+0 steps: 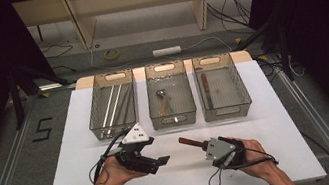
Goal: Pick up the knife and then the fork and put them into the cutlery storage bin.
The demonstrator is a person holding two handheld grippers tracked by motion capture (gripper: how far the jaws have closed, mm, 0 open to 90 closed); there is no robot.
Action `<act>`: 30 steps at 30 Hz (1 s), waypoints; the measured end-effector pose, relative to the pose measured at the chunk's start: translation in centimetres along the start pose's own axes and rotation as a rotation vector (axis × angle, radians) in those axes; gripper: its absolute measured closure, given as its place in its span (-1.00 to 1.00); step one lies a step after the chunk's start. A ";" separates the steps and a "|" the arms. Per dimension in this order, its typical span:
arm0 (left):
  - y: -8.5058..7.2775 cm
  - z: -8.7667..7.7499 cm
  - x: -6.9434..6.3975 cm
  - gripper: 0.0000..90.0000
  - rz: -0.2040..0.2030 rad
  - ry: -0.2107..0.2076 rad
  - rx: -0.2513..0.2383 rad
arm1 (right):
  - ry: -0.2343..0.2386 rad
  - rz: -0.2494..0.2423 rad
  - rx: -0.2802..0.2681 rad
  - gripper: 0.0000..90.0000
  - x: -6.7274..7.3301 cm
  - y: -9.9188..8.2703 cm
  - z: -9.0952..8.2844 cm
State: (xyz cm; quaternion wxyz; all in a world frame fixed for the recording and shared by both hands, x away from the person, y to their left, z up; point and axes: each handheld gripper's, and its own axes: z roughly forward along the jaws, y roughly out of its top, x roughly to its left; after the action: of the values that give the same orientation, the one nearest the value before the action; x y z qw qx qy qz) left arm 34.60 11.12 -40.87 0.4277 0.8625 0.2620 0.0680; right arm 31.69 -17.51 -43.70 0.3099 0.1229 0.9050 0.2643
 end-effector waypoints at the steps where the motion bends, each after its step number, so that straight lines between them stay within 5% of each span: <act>1: -0.2 -0.1 0.1 -0.58 -0.004 0.003 -0.005 | 0.002 0.002 0.002 0.73 -0.2 -0.1 0.0; 19: -3.4 -1.7 0.6 -0.62 -0.054 0.080 -0.137 | -0.017 0.230 0.002 0.73 -4.6 -1.4 -0.5; 30: -4.1 -2.1 0.5 -0.65 -0.044 0.111 -0.137 | 0.007 0.412 -0.033 0.73 -8.1 -2.1 -0.8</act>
State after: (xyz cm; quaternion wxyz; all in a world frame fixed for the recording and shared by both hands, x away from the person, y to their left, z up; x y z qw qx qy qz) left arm 32.64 14.89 -42.76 0.4718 0.8202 0.2988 0.1241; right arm 37.35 -22.71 -40.29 0.2482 0.2994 0.8574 0.3372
